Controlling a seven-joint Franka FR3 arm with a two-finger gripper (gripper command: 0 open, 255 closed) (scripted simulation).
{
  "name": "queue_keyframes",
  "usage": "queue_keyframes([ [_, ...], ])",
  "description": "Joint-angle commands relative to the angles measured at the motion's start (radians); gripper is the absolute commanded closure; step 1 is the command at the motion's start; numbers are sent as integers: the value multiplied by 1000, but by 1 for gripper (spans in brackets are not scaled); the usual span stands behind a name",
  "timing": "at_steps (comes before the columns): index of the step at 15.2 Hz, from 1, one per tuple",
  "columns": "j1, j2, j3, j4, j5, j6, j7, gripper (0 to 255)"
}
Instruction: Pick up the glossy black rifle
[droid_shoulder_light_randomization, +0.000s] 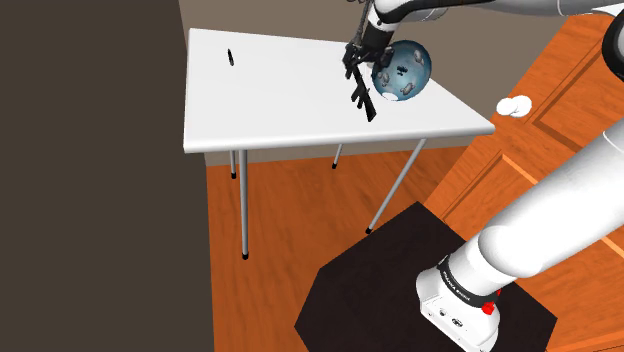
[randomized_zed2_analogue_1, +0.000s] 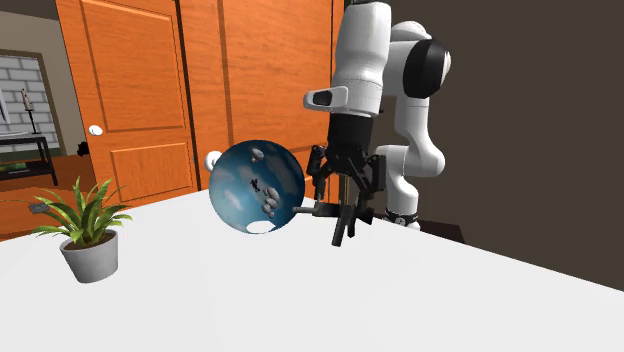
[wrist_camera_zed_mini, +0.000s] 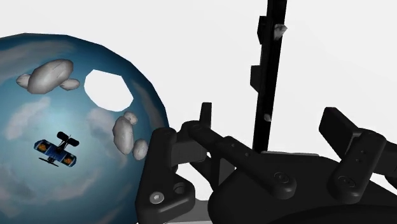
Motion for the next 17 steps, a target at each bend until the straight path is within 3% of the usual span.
queue_keyframes([
  [1, 0, 1, 0, -4, 0, 6, 0, 255],
  [10, 0, 1, 0, -3, 0, 4, 0, 255],
  [17, 1, -8, 1, 81, 2, -88, -5, 255],
])
